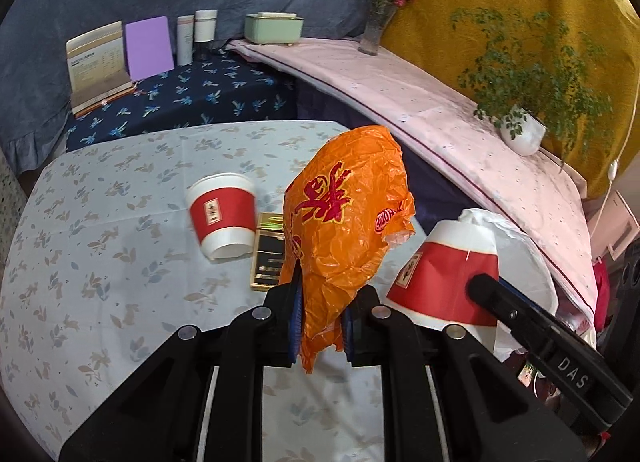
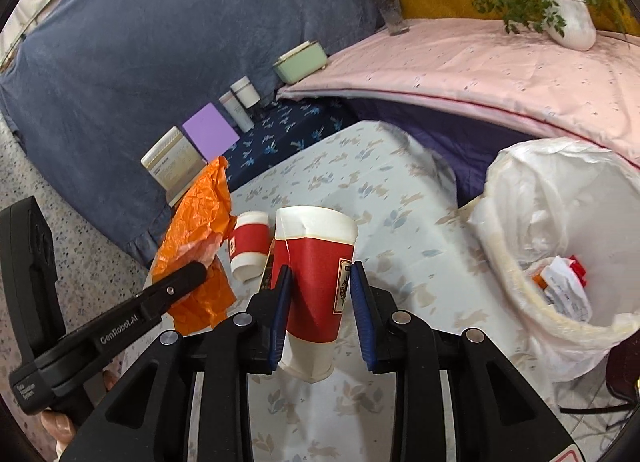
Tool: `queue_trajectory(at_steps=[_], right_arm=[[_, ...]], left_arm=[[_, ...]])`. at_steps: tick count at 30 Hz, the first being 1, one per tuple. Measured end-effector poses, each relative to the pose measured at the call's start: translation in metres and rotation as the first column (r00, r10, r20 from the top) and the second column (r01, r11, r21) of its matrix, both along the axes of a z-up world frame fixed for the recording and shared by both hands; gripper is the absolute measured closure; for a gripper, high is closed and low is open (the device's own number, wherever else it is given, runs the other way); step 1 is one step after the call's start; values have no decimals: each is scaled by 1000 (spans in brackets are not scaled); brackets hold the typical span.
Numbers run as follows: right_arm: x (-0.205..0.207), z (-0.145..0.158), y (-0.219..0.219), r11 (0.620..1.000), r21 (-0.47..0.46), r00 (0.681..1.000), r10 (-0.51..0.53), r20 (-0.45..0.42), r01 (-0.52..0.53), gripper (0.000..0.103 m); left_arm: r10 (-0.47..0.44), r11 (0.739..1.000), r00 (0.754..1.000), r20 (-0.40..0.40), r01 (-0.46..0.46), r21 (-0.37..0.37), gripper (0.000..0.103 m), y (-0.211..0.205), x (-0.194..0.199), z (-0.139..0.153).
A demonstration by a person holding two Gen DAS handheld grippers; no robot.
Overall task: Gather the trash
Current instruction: 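Carry the orange bag in the left gripper while the right carries the paper cup to the bin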
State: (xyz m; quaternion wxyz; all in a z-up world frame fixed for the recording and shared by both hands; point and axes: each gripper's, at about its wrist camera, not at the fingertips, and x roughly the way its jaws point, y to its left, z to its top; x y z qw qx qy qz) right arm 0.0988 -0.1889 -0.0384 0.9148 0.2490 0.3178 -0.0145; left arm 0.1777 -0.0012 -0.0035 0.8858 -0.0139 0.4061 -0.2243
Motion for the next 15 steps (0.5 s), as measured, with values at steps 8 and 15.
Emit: queue_trajectory(at_steps=[8,15], right_arm=[[-31,20,-44,995,-23,994,-94,56,95,75],[-59,30,-87,982,-19,978,-186,91,189,75]], left_arm=[[-77,997,997,22,77,1,88,-46,-18,12],[-159,987,987,35,158,9,88,-91,-34,19]])
